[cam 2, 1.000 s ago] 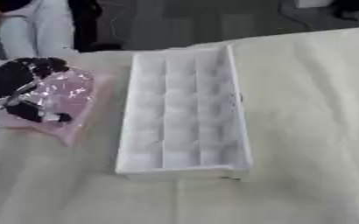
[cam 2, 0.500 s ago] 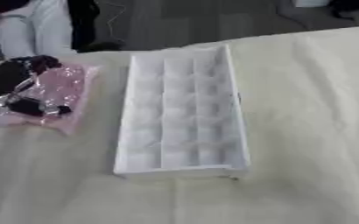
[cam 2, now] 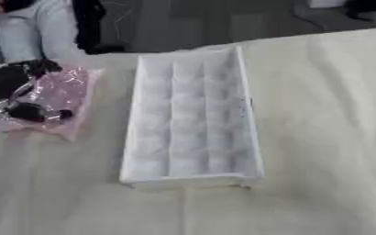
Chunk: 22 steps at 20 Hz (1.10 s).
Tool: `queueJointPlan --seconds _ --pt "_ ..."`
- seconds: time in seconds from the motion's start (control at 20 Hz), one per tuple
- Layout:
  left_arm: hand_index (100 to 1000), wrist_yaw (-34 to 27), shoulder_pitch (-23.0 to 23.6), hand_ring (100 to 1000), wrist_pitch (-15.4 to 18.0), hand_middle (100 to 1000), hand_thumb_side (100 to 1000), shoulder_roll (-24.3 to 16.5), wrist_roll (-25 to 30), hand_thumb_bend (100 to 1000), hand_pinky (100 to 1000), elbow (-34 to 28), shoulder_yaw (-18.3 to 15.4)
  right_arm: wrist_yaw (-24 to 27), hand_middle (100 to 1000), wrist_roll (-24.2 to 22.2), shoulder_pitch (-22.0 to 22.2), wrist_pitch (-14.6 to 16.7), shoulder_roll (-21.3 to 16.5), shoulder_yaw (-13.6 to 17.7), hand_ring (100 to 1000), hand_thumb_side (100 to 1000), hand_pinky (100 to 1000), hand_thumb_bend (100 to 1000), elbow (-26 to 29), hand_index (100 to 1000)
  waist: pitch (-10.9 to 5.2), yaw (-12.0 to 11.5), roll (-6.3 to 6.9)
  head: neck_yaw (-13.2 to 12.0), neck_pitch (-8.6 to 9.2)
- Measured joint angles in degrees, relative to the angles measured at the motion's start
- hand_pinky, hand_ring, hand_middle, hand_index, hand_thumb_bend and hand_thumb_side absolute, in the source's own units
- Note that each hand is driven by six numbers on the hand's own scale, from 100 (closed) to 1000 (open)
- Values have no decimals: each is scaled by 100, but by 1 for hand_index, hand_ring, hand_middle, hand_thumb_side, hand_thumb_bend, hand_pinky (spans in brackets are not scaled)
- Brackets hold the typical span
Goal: Pick up objects on the table and place them in the box.
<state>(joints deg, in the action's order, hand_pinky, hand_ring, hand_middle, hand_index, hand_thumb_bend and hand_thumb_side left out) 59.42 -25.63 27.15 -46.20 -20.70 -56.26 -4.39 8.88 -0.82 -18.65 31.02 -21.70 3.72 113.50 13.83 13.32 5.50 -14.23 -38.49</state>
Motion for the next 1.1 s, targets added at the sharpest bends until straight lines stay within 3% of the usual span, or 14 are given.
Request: queueJointPlan --seconds 0.2,0.55,0.65,0.7,0.75,0.8,0.85,0.9,1.0,1.1 --pt "900 -276 12 620 53 679 797 189 244 788 475 139 -17 2 857 -1 0 1 9 1 847 1000 816 356 0 794 0 26 -38 -40 0" --pt "920 -1821 -149 653 410 713 773 339 1492 796 481 599 -54 19 857 -9 -6 15 47 1 847 1000 815 362 0 793 0 59 -49 -48 2" --pt "962 -2229 -198 688 497 746 703 337 1916 833 493 645 -70 22 857 -17 -11 23 48 1 847 1000 815 363 0 793 -5 63 -49 -53 2" --pt "984 -2406 -220 694 525 761 621 337 2140 882 486 668 -83 24 857 -24 -23 30 48 0 846 1000 815 365 0 793 -14 65 -49 -65 2" --pt "985 -2553 -238 694 543 762 612 337 2375 887 486 683 -87 28 857 -25 -31 31 48 0 846 1000 815 363 0 793 -26 68 -49 -80 2" --pt "987 -2673 -263 668 548 761 539 336 2604 921 443 704 -90 38 857 -27 -34 33 48 -1 846 1000 814 363 0 793 -35 71 -49 -92 2" --pt "988 -2777 -279 671 543 762 546 335 2812 918 448 704 -96 47 857 -32 -37 38 49 -2 846 1000 814 363 0 793 -36 86 -49 -93 2" --pt "966 -2837 -299 612 525 715 483 335 2998 951 367 705 -124 58 857 -36 -42 42 49 -2 846 1000 814 363 0 793 -37 97 -49 -93 2" --pt "936 -2869 -317 554 476 633 448 335 3255 922 287 700 -165 68 857 -45 -51 49 50 -2 847 1000 815 368 0 792 -39 106 -47 -95 2" --pt "907 -2825 -319 491 461 579 409 337 3346 812 199 653 -194 70 857 -49 -52 51 51 -2 846 1000 814 370 0 792 -39 130 -46 -95 2"
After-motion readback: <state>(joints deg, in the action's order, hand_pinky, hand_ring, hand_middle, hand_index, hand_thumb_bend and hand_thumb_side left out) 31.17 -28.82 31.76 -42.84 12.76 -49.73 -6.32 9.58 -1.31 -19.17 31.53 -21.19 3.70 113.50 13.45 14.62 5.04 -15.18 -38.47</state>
